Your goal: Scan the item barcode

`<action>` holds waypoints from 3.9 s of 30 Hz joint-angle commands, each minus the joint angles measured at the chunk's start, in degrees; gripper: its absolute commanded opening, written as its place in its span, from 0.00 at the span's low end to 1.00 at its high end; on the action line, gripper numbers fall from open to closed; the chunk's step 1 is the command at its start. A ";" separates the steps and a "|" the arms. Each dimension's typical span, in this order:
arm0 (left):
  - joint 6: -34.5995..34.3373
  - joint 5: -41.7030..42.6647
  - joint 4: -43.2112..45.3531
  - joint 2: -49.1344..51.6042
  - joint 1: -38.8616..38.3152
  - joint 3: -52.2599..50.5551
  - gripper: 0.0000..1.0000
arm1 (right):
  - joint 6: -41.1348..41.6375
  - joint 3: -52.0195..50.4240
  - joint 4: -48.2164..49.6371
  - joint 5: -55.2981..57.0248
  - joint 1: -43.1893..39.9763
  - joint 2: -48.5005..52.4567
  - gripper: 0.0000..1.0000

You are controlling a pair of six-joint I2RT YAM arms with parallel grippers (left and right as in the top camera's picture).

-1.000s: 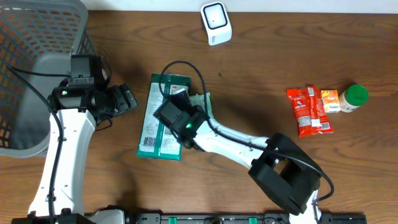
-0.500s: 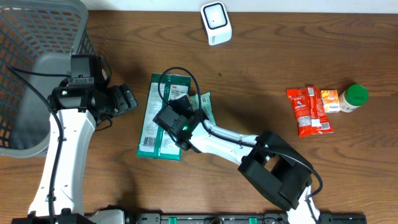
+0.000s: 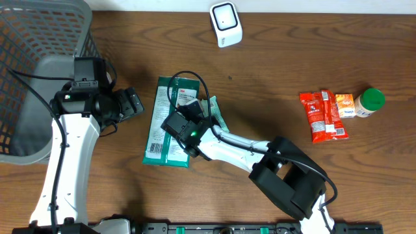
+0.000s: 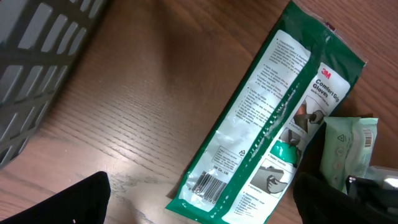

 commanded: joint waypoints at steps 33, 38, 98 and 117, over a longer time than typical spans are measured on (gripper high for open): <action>0.31 -0.55 -0.20 -0.31 0.15 0.09 0.95 | -5.60 -8.02 2.36 -73.68 -35.63 -17.64 0.01; 0.31 -0.55 -0.17 -0.31 0.15 0.09 0.95 | -2.73 -19.10 18.58 -85.77 -41.20 -17.42 0.01; 0.28 -0.55 -0.20 -0.31 0.15 0.09 0.95 | -3.37 -9.40 4.13 -44.44 -36.39 -11.74 0.52; 0.31 -0.55 -0.20 -0.31 0.15 0.09 0.95 | 6.69 -10.32 5.40 -31.12 -30.84 -9.01 0.57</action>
